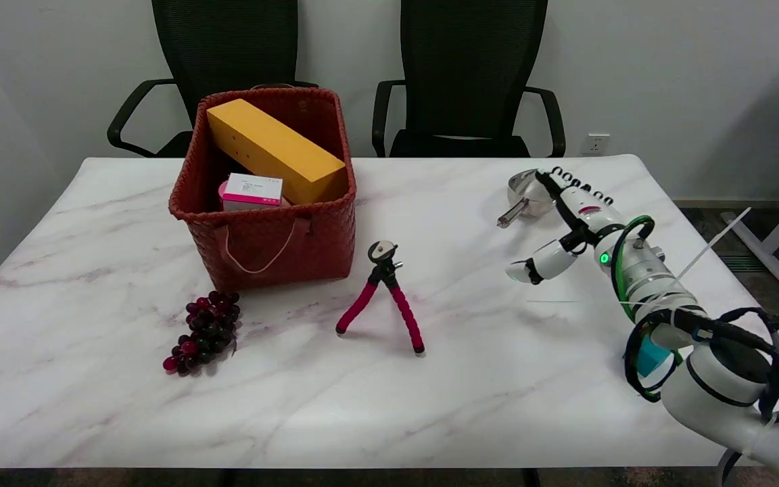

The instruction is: Pick up the flexible tripod.

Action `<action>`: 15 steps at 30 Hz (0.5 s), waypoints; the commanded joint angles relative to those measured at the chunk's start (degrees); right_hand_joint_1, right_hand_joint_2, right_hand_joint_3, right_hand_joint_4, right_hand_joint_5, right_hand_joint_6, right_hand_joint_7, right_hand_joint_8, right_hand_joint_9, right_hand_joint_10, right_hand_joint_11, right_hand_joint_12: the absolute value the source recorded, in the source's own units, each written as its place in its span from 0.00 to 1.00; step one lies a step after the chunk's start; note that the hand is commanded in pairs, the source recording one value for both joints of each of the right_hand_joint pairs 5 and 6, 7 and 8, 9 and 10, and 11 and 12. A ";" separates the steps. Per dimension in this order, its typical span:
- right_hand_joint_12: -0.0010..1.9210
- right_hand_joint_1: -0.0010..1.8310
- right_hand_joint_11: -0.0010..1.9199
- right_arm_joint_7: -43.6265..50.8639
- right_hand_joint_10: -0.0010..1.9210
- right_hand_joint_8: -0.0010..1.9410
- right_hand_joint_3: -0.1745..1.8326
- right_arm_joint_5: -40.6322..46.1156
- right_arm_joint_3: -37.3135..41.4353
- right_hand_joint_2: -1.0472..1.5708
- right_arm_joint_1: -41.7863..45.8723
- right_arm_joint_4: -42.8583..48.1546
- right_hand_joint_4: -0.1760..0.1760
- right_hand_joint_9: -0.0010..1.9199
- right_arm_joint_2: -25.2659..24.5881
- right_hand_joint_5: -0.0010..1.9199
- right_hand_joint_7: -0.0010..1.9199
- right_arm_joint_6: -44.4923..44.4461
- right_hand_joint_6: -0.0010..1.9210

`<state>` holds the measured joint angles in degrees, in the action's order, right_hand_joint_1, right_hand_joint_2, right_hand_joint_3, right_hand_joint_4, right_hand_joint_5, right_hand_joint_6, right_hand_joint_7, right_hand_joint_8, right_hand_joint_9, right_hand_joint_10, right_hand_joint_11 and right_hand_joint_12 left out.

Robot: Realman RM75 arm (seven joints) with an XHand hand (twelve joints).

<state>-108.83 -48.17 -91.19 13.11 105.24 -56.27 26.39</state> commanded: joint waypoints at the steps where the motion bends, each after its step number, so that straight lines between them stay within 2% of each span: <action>1: 0.10 0.63 0.10 -15.26 0.12 0.08 0.44 8.69 4.02 0.46 3.83 1.24 0.50 0.12 -3.46 0.05 0.08 -12.84 0.05; 7: 0.09 0.62 0.09 -18.29 0.12 0.09 0.44 8.61 5.98 0.52 6.16 1.28 0.50 0.12 -4.75 0.05 0.09 -16.13 0.05; 15: 0.09 0.62 0.09 -22.74 0.12 0.10 0.48 8.36 9.80 0.52 9.48 1.24 0.50 0.12 -6.74 0.04 0.10 -22.47 0.04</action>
<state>-121.18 -41.96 -87.65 16.74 106.11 -59.24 15.90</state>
